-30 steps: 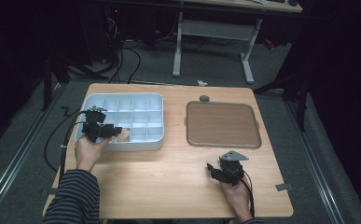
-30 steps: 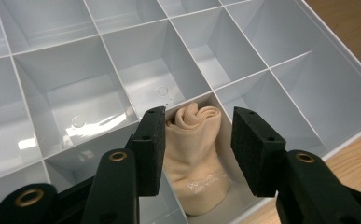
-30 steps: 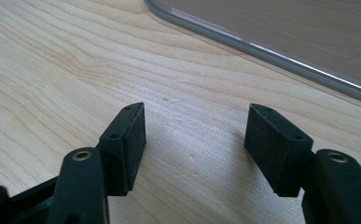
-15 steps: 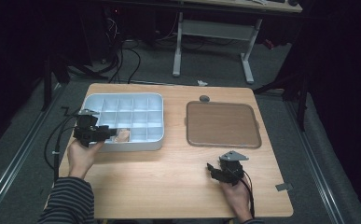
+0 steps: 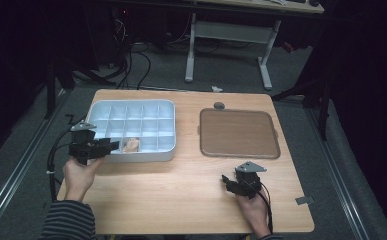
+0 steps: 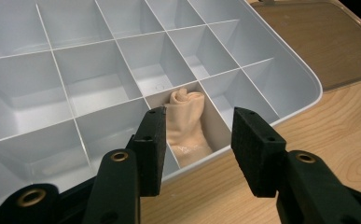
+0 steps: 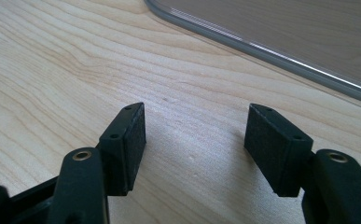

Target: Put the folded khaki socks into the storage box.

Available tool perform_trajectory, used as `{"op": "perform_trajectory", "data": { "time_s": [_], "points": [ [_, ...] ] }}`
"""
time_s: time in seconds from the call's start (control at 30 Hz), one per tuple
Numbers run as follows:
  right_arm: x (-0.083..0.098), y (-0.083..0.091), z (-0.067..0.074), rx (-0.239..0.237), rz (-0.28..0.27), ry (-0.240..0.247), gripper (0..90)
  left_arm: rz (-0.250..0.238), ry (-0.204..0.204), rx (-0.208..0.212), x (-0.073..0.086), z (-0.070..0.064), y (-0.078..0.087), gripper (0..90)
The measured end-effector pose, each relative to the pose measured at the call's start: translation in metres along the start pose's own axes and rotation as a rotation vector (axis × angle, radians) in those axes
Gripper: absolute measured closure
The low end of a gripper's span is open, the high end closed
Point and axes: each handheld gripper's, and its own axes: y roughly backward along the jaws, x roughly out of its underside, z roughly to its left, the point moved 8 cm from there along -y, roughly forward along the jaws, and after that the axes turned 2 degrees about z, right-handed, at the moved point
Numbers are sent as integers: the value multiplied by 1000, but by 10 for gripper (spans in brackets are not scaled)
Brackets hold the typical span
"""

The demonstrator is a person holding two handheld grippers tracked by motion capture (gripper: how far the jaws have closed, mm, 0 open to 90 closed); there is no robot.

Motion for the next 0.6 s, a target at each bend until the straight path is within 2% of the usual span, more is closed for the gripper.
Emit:
{"op": "perform_trajectory", "data": {
  "time_s": [0.37, 0.43, 0.53, 0.6],
  "points": [
    [0, 0, 0, 0, 0, 0, 384, -30, -10, 19, 6, -7, 15, 554],
    [0, 0, 0, 0, 0, 0, 384, -36, -9, 27, 8, -10, 17, 553],
    [0, 0, 0, 1, 0, 0, 385, -46, -2, 63, 8, -15, 21, 554],
    [0, 0, 0, 1, 0, 1, 385, -54, -13, 70, 9, -19, 24, 557]
  ]
}}
